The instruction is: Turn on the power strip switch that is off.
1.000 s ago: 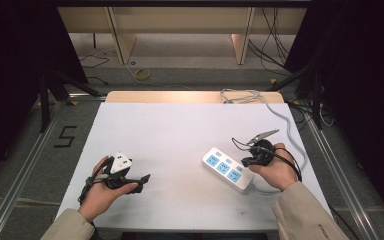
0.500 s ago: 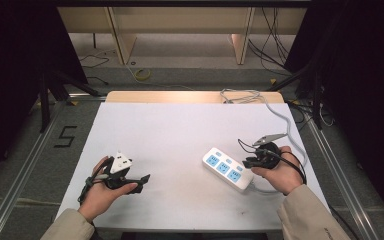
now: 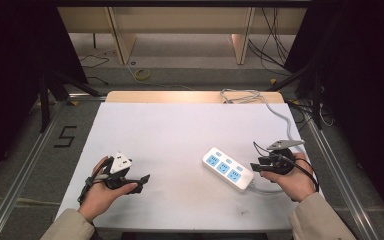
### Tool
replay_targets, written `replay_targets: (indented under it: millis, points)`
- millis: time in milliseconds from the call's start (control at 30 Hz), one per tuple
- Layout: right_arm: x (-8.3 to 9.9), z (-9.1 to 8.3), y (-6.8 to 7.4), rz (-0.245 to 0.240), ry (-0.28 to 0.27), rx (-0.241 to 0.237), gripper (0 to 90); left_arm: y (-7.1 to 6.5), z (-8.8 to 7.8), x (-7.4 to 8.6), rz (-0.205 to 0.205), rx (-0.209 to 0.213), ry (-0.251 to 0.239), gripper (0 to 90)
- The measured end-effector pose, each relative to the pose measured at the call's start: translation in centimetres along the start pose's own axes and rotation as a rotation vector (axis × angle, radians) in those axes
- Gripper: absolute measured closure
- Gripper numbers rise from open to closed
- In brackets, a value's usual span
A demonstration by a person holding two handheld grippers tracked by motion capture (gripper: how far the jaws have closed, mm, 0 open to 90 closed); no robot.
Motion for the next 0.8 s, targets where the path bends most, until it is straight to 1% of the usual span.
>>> replay_targets:
  millis: [133, 233, 367, 567, 667, 800]
  points:
    - [0.7, -0.3, -0.5, 0.006, -0.015, 0.007, 54.4, 0.0, 0.0, 0.0, -0.004, -0.001, -0.002, 16.9]
    - [1.1, -0.6, -0.9, 0.006, -0.038, 0.011, 52.3, 0.0, 0.0, 0.0, -0.005, -0.001, -0.002, 16.9]
    - [1.7, -0.9, -1.2, 0.010, -0.054, 0.010, 47.5, 0.0, 0.0, 0.0, -0.006, -0.001, -0.002, 16.9]
    - [2.6, -1.1, -1.6, 0.009, -0.081, 0.016, 44.9, 0.0, 0.0, 0.0, -0.005, -0.001, -0.001, 16.9]
    - [2.8, -1.4, -1.8, 0.004, -0.103, 0.020, 44.3, 0.0, 0.0, 0.0, -0.005, 0.000, -0.002, 16.9]
    - [3.0, -1.4, -1.9, 0.003, -0.117, 0.018, 43.3, 0.0, 0.0, 0.0, -0.004, -0.001, -0.001, 16.9]
Point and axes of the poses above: each handheld gripper's, and its own axes: z roughly forward along the jaws, x roughly out of its underside, y roughly to its left, the point moved 4 cm from there along z, roughly forward along the jaws, and after that the axes turned 1 degree about -y, right-handed, at the moved point
